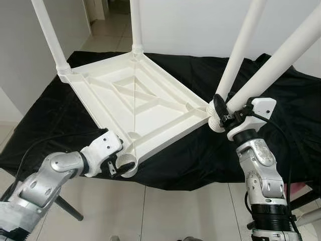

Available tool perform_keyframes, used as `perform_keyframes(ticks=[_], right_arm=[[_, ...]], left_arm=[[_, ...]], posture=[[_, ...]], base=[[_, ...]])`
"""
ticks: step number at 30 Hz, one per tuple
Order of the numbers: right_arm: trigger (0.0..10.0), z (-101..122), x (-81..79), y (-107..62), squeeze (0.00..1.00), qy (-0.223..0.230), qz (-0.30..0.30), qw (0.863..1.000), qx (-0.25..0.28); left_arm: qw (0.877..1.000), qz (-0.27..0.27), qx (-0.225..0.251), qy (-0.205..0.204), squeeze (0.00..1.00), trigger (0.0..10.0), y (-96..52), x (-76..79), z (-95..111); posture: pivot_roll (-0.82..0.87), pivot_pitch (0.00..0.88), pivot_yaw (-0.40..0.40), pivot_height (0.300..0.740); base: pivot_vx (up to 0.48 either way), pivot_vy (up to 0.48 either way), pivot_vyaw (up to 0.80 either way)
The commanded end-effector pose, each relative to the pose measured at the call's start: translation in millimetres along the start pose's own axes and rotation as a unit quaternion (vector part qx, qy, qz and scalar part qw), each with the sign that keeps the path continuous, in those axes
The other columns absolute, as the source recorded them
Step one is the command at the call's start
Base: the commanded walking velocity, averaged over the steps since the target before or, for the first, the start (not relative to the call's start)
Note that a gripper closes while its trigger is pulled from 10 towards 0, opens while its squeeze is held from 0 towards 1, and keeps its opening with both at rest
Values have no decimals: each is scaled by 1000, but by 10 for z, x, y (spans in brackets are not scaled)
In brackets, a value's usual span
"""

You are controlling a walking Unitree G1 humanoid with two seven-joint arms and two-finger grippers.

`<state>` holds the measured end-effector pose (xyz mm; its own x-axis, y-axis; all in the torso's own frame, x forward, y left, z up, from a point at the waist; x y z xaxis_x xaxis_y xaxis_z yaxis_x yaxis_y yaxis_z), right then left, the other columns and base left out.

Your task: Building children table

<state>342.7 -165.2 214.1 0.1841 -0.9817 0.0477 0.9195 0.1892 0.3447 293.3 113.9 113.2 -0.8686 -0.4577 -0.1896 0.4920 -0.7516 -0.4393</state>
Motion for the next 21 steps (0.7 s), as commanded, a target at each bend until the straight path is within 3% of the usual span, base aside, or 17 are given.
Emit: perform_keyframes(ticks=[1,3,5,10,13,16,21], right_arm=[[10000,19,5,29,0,0,1,1000,4],[10000,26,3,32,0,1,0,1000,5],[10000,26,3,32,0,1,0,1000,5],[10000,37,13,28,0,0,-5,1000,7],[10000,40,22,21,0,1,-8,1000,8],[10000,47,28,19,0,1,-15,1000,11],[10000,49,26,15,0,2,-17,1000,12]], left_arm=[[1000,-22,-12,-1,0,10000,101,108,-63],[1000,-28,4,-4,0,10000,262,190,-4],[1000,-28,4,-4,0,10000,262,190,-4],[999,-34,23,-2,0,10000,496,320,81],[999,-26,30,-3,0,10000,574,331,118],[999,9,52,-8,0,10000,786,301,252],[997,32,70,-6,0,10000,881,268,366]], posture=[[-58,0,-8,740],[-64,0,-3,740],[-64,0,-3,740],[-75,0,13,740],[-75,0,13,740],[-86,0,26,740],[-91,0,36,740]], base=[[0,0,0],[0,0,0],[0,0,0],[0,0,0],[0,0,0],[0,0,0],[0,0,0]])
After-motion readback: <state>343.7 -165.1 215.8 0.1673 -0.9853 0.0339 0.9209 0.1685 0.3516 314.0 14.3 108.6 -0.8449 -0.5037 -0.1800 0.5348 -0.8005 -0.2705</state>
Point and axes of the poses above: a point about 5 cm out from each wrist's last joint towards the gripper, its own y axis pointing out of the wrist towards the gripper, its own z axis along the axis of the wrist's last joint, x = y × z, the point moved 5 cm from there along y, pointing out of the wrist towards the gripper, and after that the axes turned 7 degrees about -y, right-handed, at the moved point
